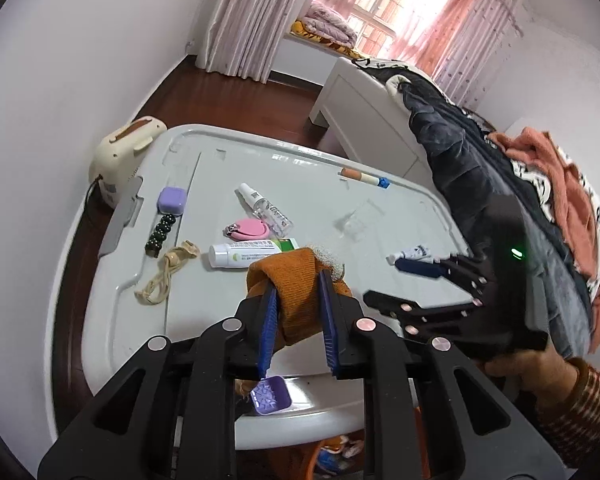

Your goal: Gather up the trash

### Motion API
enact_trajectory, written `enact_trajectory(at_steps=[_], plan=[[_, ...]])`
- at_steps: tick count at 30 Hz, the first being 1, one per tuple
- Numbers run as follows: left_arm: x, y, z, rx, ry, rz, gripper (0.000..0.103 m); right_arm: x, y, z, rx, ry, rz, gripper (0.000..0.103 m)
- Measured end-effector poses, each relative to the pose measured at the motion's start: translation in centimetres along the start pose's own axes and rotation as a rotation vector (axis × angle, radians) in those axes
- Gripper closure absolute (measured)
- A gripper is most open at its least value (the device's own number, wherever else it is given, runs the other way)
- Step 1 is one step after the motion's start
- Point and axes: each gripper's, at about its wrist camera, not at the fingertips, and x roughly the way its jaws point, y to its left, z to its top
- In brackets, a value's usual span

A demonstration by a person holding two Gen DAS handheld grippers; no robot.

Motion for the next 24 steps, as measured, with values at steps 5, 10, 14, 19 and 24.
enact_trajectory(at_steps=[5, 10, 14, 19, 24], plan=[[0.4, -0.5, -0.2, 0.044, 0.024, -0.020, 0.082, 1.4, -3.3, 0.7, 0.064, -0.025, -0.049, 0.015], [1.4, -1.3, 0.2, 0.038, 0.027, -0.068, 0.081, 2.6, -8.9, 1.8, 0.203, -0.032, -0.089, 0.014], [2.5, -2.8, 0.6, 0.059, 0.041, -0.108, 0.079, 3.5, -12.9, 2.8, 0.283, -0.043, -0.128, 0.014], [3.3, -4.5, 0.8, 0.111, 0.050, -0.137, 0.079, 3.6, -17.7, 3.0, 0.342, -0.056, -0.175, 0.014], [4.4, -5.8, 1.3, 0.114, 0.054, -0.196, 0.079, 4.8, -21.7, 2.7, 0.373, -0.023, -0.225, 0.014]])
